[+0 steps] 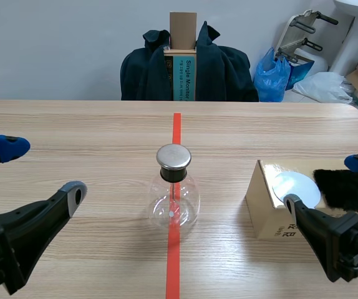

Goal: Do the electroscope experiment.
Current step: 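Pick up the white charging plate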

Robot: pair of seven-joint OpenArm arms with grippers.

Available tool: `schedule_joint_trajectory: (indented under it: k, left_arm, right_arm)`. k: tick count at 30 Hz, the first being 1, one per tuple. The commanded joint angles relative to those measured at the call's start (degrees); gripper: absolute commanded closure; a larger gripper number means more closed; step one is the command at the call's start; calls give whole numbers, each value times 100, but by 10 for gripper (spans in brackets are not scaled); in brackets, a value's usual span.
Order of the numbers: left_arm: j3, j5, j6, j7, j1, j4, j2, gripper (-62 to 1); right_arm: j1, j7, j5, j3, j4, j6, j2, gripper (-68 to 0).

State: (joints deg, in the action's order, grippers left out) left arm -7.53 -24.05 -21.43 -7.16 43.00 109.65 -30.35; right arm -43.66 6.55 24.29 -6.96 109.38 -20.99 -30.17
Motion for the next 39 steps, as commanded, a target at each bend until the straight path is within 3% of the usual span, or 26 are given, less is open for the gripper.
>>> schedule_joint_trajectory:
  k: [1,17,19,24,30,36,39]
  left_arm:
    - [39,-20,-13,-92,-4,72,-15,-623]
    - [39,-17,-13,-90,-2,72,-15,-623]
    - [39,-17,-13,-90,-2,72,-15,-623]
    - [39,-17,-13,-92,-2,72,-15,-623]
    - [39,-17,-13,-90,-4,72,-15,-623]
    - [39,-17,-13,-90,-4,72,-15,-623]
    - [39,-17,-13,-90,-4,72,-15,-623]
  right_arm:
    - [66,92,48,-15,105,0,-42,-679]
    - [63,70,37,-15,105,0,-44,-679]
    - [63,59,-127,-15,107,-4,-44,-679]
    - [-44,127,-1307,-26,238,-96,-46,-679]
    - [-586,1147,-3648,-138,452,-87,-46,-679]
    - [-1043,2444,-5851,-789,417,503,-46,-679]
    - [-1060,2938,-6653,-997,190,960,-46,-679]
